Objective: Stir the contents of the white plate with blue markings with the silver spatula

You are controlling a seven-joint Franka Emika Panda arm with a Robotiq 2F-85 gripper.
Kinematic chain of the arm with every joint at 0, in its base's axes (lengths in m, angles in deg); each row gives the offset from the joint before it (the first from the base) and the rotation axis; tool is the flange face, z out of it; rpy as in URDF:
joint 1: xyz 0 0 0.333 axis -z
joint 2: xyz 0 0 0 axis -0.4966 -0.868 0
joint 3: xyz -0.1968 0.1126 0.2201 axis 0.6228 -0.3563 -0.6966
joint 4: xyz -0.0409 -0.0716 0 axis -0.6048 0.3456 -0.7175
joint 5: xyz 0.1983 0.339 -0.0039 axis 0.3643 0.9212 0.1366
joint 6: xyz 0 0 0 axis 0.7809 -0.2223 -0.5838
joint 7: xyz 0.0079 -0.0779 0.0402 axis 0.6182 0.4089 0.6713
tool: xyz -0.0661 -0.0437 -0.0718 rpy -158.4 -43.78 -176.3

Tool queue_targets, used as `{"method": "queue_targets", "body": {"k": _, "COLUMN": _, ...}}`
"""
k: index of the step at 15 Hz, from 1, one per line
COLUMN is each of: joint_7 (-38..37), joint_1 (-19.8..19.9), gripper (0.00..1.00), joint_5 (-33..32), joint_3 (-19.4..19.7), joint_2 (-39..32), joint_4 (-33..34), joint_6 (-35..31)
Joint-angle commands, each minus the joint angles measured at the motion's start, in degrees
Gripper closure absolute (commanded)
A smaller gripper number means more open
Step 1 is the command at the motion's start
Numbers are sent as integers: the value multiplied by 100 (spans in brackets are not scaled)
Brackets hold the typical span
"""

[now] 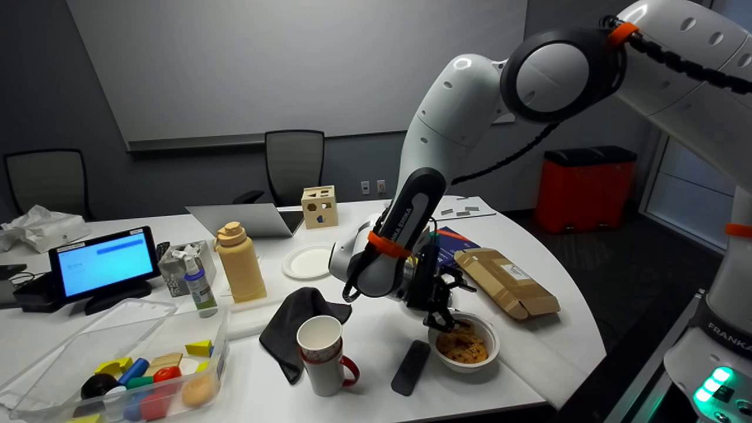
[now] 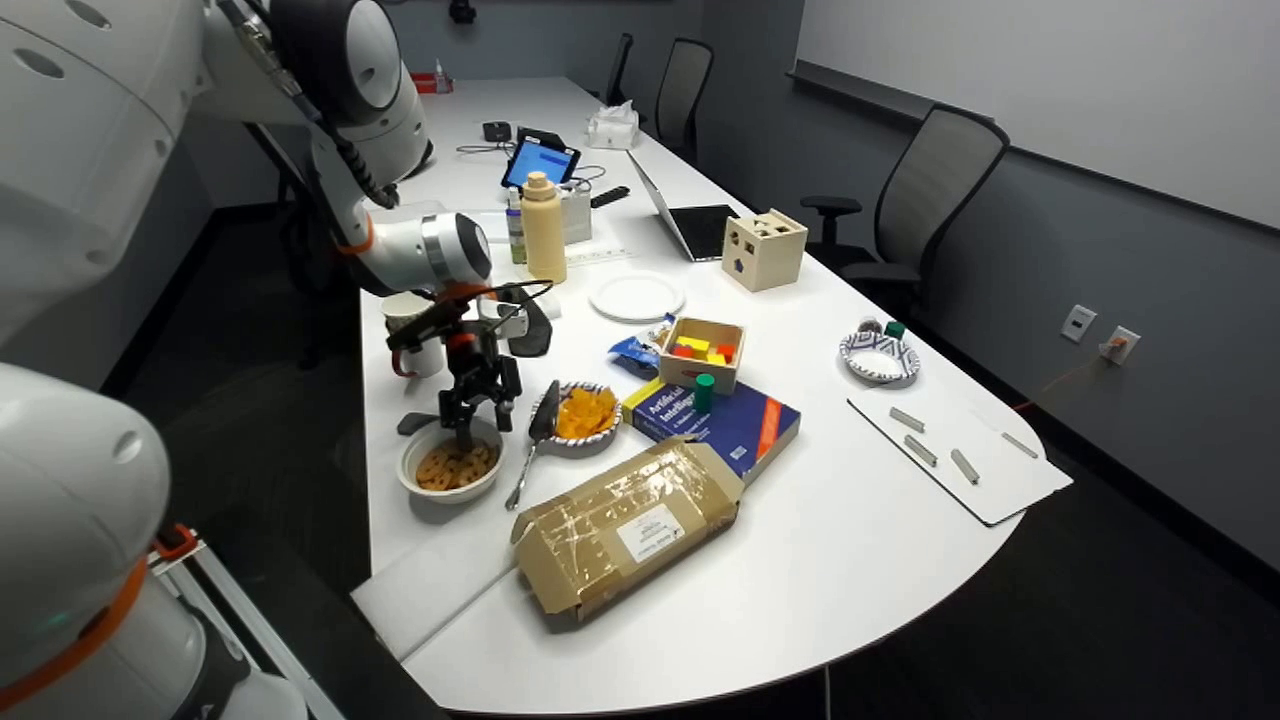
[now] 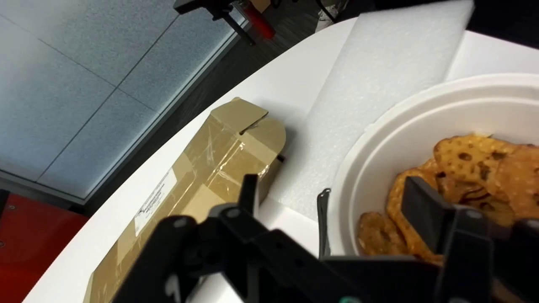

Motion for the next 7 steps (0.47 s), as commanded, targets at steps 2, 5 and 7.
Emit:
{"method": "queue_targets", "body": {"k": 2, "joint_7": -6, "joint_1": 88, "gripper": 0, "joint_5": 150, "joint_3": -5, "joint_2": 65, "joint_4": 49, "joint_6": -74}}
{"method": "queue_targets", "body": {"k": 5, "joint_7": -28, "joint_1": 119, "gripper": 0, "joint_5": 151, "joint_3": 26, "joint_2": 97, "joint_4": 32, "joint_6": -119}}
{"method": "queue_targets", "body": {"k": 7, "joint_7": -42, "joint_1": 155, "gripper": 1, "joint_5": 154, "joint_3": 47, "joint_2": 123, "joint_4": 16, "joint_6": -170}}
